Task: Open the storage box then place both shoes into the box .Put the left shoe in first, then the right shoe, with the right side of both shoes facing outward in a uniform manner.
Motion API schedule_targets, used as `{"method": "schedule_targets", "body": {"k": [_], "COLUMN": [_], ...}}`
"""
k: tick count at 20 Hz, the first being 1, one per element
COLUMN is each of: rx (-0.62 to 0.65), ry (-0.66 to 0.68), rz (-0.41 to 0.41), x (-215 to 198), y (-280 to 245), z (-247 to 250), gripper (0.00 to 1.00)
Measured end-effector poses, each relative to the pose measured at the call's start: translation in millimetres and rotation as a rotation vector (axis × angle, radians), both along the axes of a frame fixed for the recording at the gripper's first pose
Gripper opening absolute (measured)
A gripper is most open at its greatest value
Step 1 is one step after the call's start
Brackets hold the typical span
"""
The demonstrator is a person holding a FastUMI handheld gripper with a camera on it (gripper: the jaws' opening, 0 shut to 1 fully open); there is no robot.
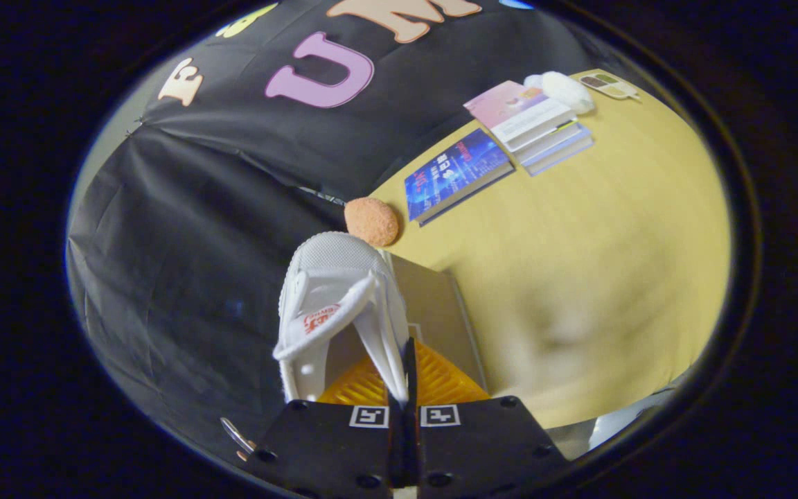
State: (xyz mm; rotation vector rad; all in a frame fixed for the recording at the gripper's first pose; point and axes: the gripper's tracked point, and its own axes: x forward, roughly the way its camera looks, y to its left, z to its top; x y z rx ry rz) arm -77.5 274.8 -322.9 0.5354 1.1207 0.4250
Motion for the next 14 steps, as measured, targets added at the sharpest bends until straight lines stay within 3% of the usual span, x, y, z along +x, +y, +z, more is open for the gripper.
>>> {"method": "schedule_targets", "body": {"k": [7,10,14], "rx": [-0.244,-0.339,-0.383], "ry": [-0.101,-0.163,-0.206], "rz": [0.072,0.063,0.083], "x": [2.5,16.6,21.1], "y": [59.6,63.6,76.9], "z": [-43.0,-57.9,-63.7], "gripper": [0.03,0.03,0.07]}}
